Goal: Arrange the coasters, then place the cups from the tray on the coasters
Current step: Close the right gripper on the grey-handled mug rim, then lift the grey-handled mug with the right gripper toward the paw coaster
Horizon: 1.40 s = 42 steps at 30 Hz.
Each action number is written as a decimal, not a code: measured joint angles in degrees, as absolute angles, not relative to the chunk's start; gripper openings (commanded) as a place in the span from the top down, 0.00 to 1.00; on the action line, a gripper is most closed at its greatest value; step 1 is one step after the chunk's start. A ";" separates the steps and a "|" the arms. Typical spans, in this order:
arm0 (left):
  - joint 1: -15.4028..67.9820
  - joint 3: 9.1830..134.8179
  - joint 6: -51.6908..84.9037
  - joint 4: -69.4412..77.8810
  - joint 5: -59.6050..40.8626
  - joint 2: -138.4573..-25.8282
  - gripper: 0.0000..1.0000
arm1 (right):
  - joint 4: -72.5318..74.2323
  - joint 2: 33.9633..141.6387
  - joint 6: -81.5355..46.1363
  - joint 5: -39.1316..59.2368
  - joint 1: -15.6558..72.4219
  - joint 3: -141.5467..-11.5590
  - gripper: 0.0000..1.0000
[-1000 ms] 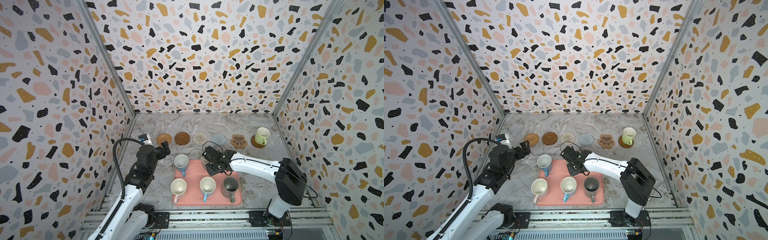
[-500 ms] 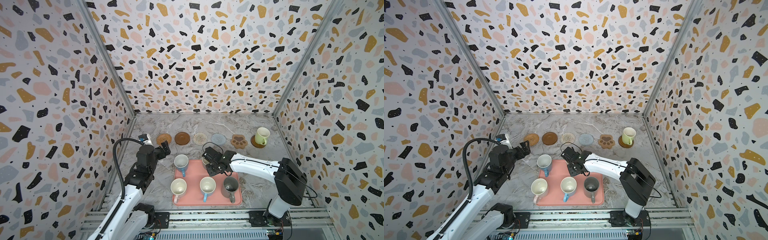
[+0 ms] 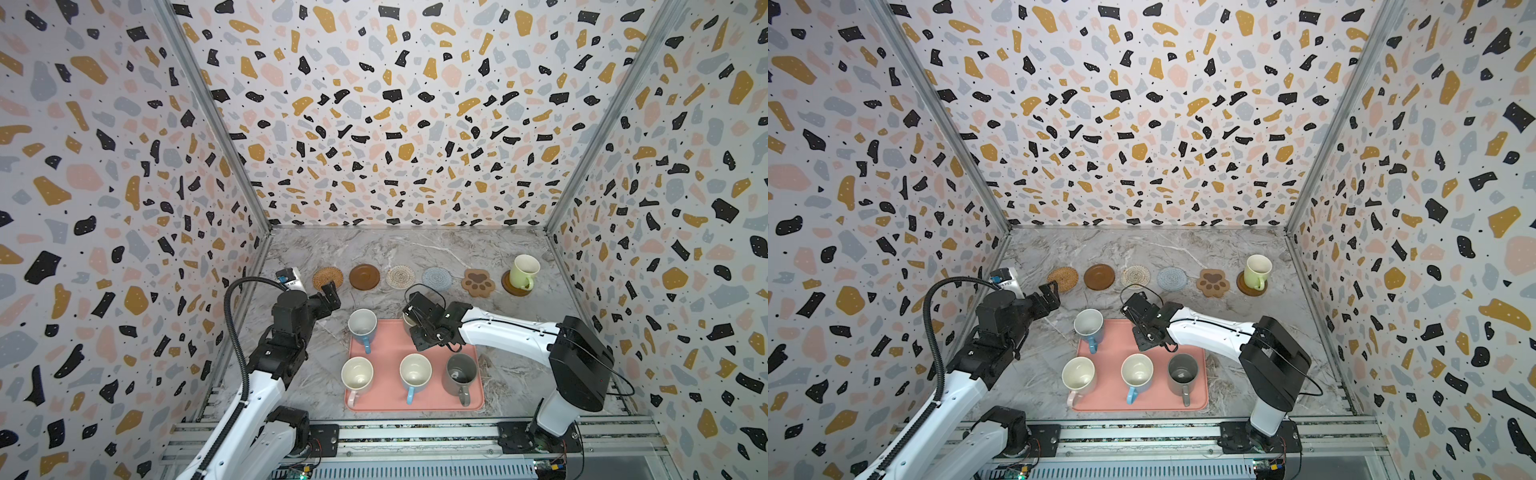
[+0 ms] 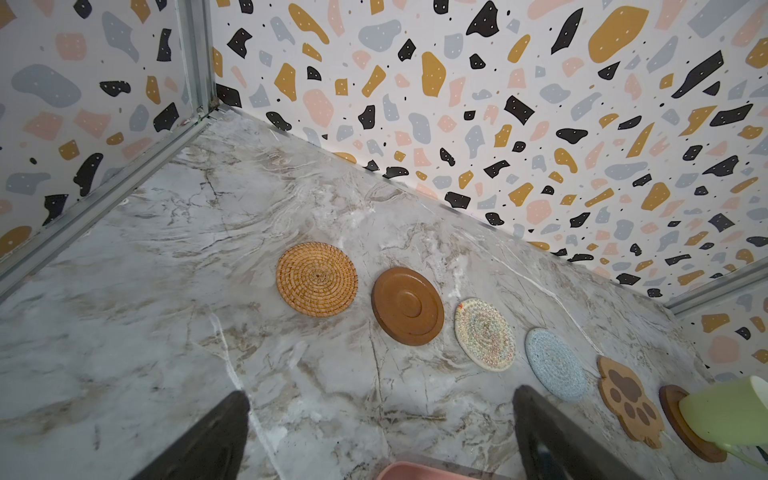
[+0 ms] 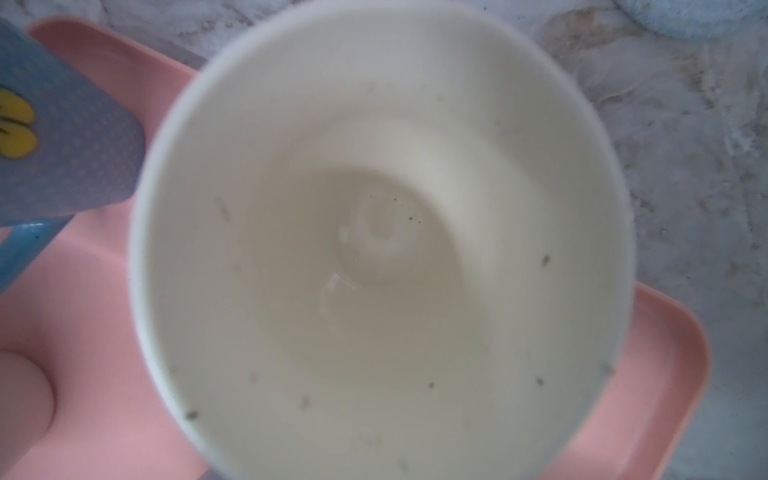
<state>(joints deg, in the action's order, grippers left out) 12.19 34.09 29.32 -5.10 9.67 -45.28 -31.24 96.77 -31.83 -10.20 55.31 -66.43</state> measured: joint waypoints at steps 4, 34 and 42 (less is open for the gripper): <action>12.19 34.09 29.32 -5.10 9.67 -45.30 0.00 | -31.14 96.68 -31.59 -10.46 55.46 -66.37 0.94; 12.19 34.09 29.32 -4.86 9.47 -44.95 0.00 | -35.97 90.15 -23.49 -11.11 37.04 -74.11 0.96; 12.19 34.09 29.32 -4.86 9.45 -44.56 0.00 | -35.92 92.97 -17.52 -8.12 22.35 -76.03 0.97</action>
